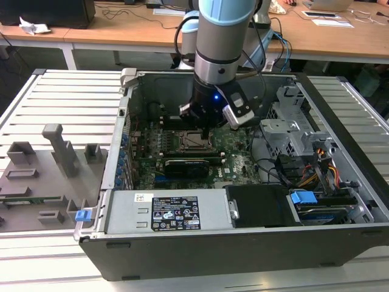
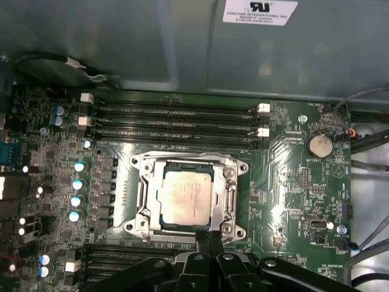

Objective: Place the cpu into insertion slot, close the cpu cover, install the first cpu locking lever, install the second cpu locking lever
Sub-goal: 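Install the second cpu locking lever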

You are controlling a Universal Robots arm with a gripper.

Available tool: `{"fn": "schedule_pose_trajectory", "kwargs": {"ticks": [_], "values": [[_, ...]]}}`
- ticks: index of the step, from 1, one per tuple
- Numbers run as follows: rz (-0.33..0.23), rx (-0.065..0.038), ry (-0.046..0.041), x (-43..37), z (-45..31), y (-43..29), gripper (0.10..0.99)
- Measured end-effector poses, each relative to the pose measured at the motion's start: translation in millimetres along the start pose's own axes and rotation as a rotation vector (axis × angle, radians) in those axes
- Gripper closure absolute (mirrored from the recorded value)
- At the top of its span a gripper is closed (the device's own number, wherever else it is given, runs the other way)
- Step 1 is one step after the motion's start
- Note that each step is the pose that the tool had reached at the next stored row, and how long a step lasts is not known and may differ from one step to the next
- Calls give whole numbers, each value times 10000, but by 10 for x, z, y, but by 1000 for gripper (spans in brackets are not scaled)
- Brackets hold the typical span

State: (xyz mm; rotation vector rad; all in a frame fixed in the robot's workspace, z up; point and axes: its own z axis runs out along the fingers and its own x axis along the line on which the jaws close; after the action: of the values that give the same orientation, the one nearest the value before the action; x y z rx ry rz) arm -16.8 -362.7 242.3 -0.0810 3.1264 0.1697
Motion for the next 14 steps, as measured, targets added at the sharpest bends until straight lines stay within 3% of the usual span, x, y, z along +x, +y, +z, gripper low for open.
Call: {"fn": "schedule_pose_trajectory", "kwargs": {"ticks": [14], "values": [[0, 0, -1, 5, -10, -101, 980]]}}
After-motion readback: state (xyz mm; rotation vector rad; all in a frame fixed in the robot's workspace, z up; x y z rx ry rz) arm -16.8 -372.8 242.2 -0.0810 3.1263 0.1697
